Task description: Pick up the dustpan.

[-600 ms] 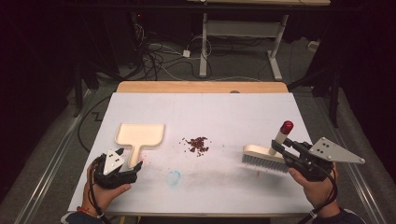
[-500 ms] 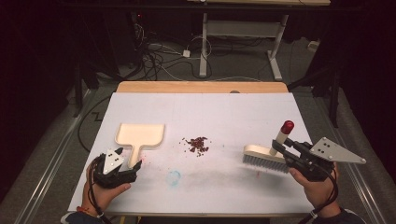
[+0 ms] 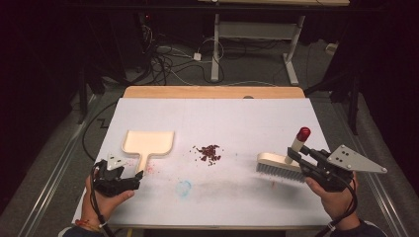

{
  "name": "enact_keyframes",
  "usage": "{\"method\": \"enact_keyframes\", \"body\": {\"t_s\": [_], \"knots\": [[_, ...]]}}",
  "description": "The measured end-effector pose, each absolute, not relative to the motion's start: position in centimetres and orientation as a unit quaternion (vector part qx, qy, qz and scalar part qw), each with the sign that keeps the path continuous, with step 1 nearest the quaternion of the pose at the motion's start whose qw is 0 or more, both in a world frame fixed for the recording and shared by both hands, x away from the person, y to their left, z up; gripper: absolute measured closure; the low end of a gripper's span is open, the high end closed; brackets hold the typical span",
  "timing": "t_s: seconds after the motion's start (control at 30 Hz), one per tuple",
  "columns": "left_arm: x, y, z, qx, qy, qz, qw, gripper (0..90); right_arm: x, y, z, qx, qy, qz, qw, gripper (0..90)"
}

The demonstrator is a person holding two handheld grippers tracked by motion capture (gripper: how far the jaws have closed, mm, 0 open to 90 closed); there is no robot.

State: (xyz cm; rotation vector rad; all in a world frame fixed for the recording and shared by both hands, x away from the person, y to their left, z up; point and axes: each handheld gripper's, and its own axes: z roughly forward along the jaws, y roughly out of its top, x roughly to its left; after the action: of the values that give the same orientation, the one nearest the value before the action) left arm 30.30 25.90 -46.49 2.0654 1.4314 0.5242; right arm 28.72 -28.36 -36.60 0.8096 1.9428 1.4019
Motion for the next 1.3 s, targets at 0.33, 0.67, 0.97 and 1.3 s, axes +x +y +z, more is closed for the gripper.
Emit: {"method": "enact_keyframes", "body": {"t_s": [0.33,0.67,0.97,1.3], "knots": [[35.0,24.4,-48.8,0.771,0.56,0.145,0.268,26.5,29.0,-28.0,-37.0,0.307,0.737,0.525,0.295,70.0],[36.5,24.8,-49.0,0.757,0.567,0.164,0.279,49.7,29.2,-27.7,-37.2,0.303,0.742,0.524,0.289,70.0],[36.6,24.7,-48.6,0.772,0.55,0.168,0.27,63.7,29.2,-27.7,-37.2,0.303,0.742,0.524,0.288,70.0],[35.2,25.1,-46.1,0.795,0.514,0.18,0.269,64.0,29.2,-27.9,-37.2,0.307,0.739,0.525,0.29,70.0]]}}
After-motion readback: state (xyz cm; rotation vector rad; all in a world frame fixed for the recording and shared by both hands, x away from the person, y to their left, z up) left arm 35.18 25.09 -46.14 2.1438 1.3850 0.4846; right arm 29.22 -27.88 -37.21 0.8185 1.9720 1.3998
